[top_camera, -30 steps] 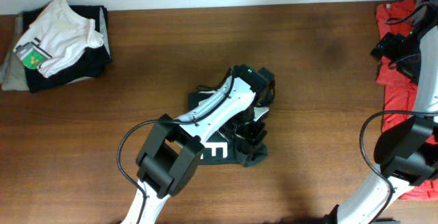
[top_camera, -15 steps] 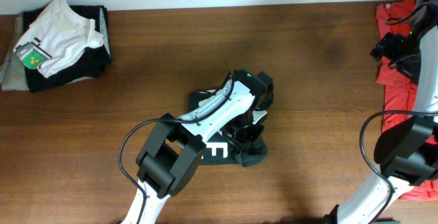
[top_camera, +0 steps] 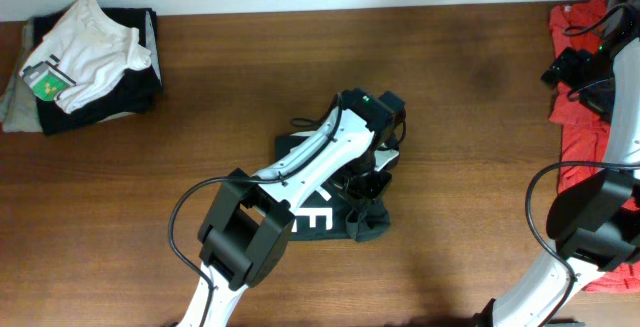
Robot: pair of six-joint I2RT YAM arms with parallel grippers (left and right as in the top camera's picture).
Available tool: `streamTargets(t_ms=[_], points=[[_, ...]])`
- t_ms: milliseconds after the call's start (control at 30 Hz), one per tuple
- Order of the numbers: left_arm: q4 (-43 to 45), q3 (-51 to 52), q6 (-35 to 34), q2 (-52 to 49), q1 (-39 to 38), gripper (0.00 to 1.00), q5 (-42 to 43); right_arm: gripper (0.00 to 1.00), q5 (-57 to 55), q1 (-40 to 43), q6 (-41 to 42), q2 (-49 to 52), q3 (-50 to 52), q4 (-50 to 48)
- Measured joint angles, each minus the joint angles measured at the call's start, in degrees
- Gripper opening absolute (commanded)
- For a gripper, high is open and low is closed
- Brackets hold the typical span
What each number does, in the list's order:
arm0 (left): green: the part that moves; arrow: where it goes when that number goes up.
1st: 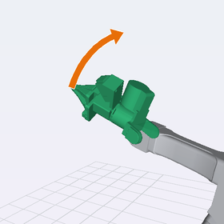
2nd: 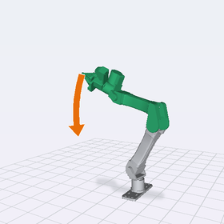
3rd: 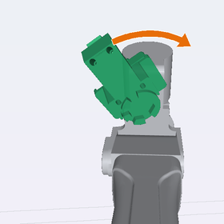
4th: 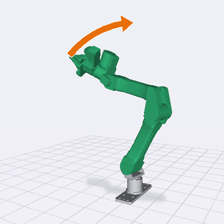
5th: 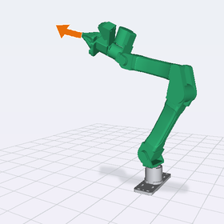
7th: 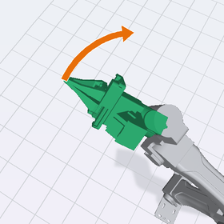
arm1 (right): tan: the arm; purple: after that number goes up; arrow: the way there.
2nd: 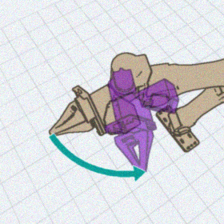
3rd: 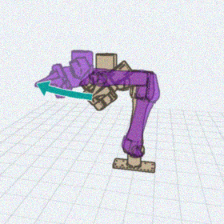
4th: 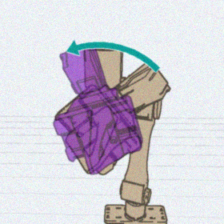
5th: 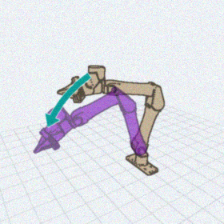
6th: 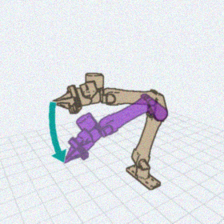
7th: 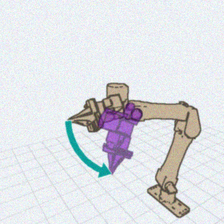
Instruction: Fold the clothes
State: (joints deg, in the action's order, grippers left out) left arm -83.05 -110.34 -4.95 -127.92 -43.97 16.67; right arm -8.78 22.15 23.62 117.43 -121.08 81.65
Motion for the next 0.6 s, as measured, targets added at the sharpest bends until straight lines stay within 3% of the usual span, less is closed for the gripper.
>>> streamTargets(t_ms=[67,100,133,300,600], points=[[0.0,0.0,0.0,0.0,0.0,0.01,0.0,0.99,0.0,0.0,0.0,0.0,0.0,0.0],[0.3,0.0,0.0,0.0,0.0,0.19,0.0,0.99,0.0,0.0,0.0,0.0,0.0,0.0],[0.4,0.0,0.0,0.0,0.0,0.22,-0.1,0.99,0.0,0.0,0.0,0.0,0.0,0.0],[-3.9,0.0,0.4,0.0,0.1,0.24,-2.9,0.99,0.0,0.0,0.0,0.0,0.0,0.0],[0.8,0.0,0.9,0.0,-3.9,0.25,-3.2,0.99,0.0,0.0,0.0,0.0,0.0,0.0]])
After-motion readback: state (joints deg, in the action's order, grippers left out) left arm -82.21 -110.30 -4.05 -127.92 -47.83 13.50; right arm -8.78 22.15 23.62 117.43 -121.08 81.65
